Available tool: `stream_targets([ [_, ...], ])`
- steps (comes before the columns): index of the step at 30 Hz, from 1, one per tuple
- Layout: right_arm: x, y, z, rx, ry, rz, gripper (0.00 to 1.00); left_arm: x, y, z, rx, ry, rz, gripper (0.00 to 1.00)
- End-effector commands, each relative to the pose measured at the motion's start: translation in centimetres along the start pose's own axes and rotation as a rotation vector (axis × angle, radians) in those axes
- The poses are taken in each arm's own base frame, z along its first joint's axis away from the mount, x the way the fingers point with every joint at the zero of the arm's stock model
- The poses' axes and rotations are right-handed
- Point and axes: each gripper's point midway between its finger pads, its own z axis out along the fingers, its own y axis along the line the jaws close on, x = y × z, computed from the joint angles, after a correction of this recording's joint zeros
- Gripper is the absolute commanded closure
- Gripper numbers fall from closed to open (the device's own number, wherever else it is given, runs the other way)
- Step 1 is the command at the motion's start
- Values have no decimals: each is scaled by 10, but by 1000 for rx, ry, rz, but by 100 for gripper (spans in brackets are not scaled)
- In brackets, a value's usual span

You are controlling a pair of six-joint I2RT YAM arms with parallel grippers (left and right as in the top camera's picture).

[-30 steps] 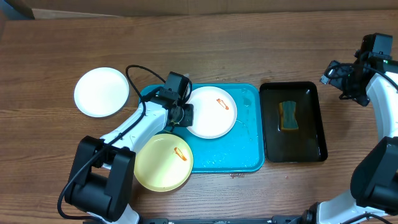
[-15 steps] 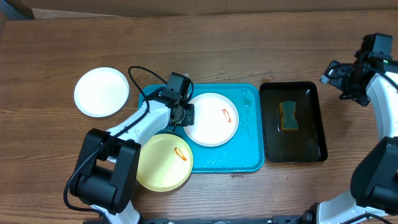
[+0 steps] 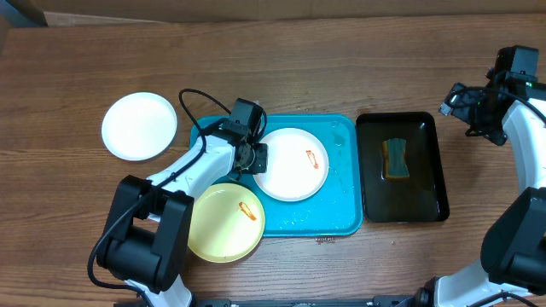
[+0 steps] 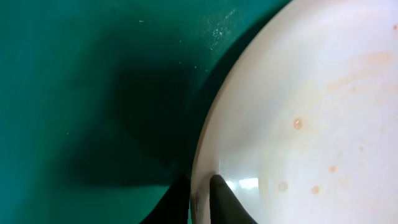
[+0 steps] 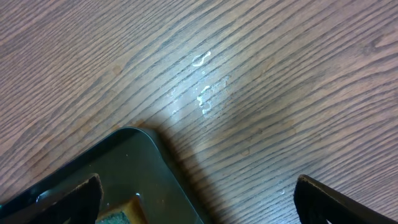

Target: Clean dirty plates on tray and stack at the side

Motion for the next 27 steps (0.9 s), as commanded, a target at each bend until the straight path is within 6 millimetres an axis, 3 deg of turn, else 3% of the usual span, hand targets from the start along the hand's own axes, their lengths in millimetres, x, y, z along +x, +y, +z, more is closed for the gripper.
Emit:
stream_targets([
  [1, -1, 0, 0, 5, -6, 4, 0, -15, -8, -9, 12, -12, 16, 81],
  [11, -2, 0, 0, 4, -9, 4, 0, -21, -10, -13, 7, -27, 19, 79],
  [17, -22, 14, -1, -68, -86, 6, 0, -16, -8, -11, 1, -5, 15, 76],
  [20, -7, 38, -4, -210, -12, -2, 0, -11, -7, -5, -4, 12, 16, 77],
  [23, 0, 44, -5, -240, 21, -2, 0, -9, -6, -2, -8, 23, 7, 80],
  [27, 15, 48, -5, -239, 74, -12, 8, -9, -6, -2, -8, 23, -7, 80],
])
